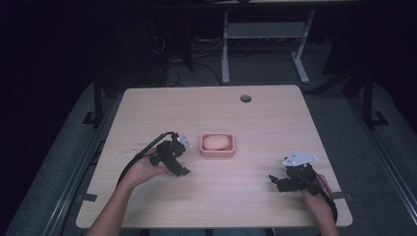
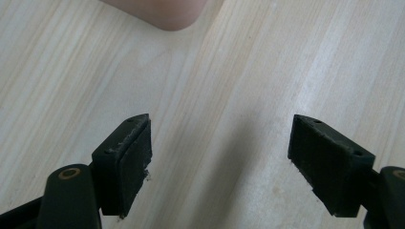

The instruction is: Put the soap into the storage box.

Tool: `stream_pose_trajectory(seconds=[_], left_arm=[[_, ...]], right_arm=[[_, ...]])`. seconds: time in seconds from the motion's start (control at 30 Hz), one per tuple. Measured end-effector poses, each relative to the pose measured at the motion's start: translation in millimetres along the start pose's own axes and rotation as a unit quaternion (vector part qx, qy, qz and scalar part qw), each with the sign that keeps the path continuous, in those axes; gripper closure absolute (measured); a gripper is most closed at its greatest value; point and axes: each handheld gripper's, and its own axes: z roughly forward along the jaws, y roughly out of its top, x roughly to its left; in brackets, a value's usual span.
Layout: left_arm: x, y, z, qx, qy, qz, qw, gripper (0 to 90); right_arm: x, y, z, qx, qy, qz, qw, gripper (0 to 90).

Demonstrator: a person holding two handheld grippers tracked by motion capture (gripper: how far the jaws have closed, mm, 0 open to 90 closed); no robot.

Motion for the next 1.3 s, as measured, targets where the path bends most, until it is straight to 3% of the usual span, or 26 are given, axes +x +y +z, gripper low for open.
stream_pose_trajectory(seconds=[0.4, 1.3], left_arm=[[-9.0, -15.0, -2.8, -0.019, 0.002, -0.01, 0.9998, 20.5], [-16.8, -61.8, -10.0, -0.027, 0.007, -0.034, 0.999, 20.1]], right_arm=[[0.2, -0.7, 0.2, 0.003, -0.001, -0.001, 1.0, 13.8], [0.2, -2.9, -1.3, 0.006, -0.004, 0.002, 1.0, 13.8]])
